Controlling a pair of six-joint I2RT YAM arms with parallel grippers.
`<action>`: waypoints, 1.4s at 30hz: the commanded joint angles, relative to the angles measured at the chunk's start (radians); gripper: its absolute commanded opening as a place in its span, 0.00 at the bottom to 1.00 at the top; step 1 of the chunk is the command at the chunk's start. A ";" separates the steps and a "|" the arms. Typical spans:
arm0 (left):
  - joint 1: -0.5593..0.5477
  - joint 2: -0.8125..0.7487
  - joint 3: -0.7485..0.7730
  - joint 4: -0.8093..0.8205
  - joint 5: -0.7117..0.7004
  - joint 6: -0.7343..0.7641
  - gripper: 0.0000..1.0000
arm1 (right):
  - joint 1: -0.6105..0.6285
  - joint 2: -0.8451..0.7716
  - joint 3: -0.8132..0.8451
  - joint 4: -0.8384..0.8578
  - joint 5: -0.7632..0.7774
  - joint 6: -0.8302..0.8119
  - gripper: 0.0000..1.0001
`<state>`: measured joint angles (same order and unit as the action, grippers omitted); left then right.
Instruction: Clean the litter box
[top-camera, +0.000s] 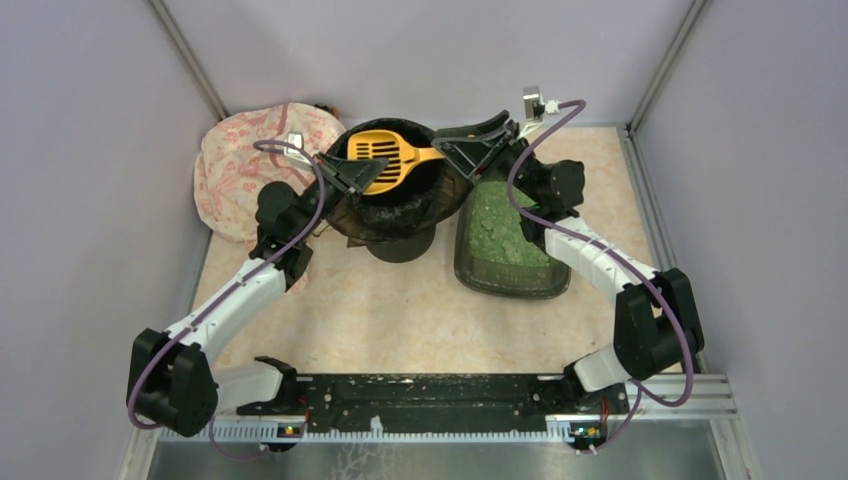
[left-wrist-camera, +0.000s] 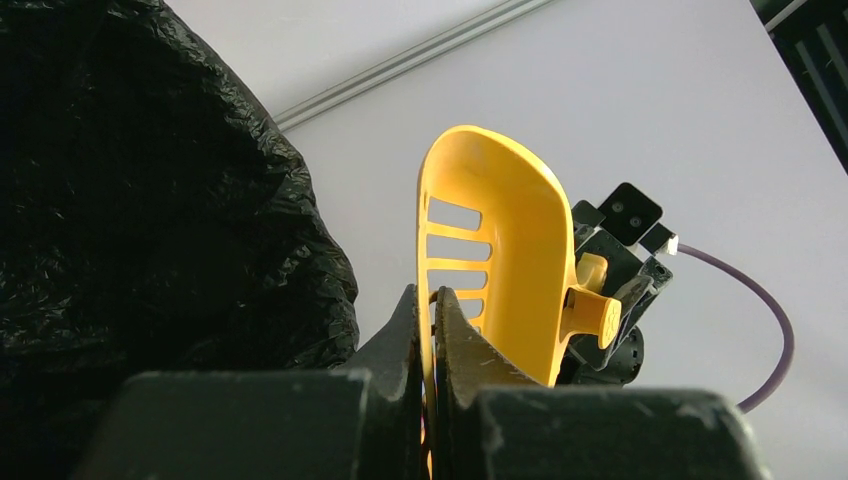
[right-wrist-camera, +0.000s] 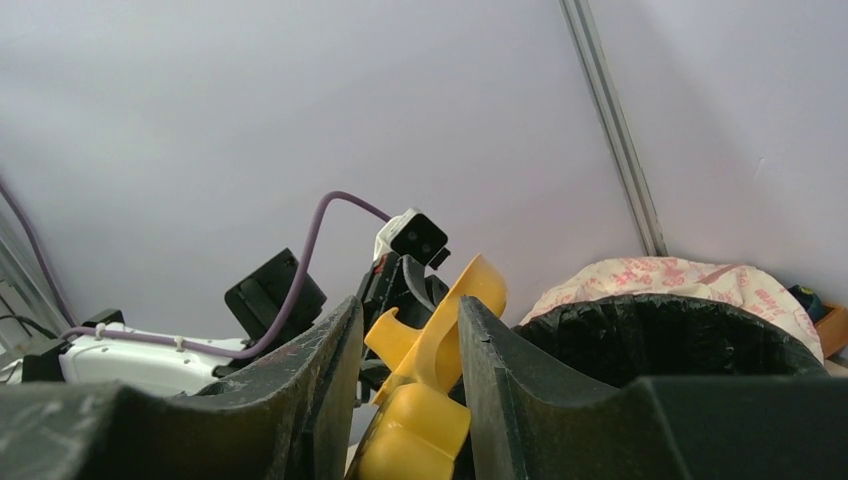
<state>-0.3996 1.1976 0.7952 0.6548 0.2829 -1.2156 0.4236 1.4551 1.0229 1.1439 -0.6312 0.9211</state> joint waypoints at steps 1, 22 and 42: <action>-0.006 -0.018 0.022 0.020 0.008 0.010 0.00 | 0.012 -0.001 0.034 0.058 -0.006 0.009 0.41; -0.007 -0.062 0.024 0.055 -0.013 0.061 0.00 | 0.012 -0.011 -0.006 0.009 0.022 0.000 0.40; -0.007 -0.050 -0.026 0.211 0.001 0.056 0.00 | 0.012 -0.008 -0.025 0.001 0.027 0.001 0.37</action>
<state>-0.3992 1.1633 0.7712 0.7502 0.2539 -1.1484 0.4297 1.4551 1.0061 1.1236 -0.6197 0.9211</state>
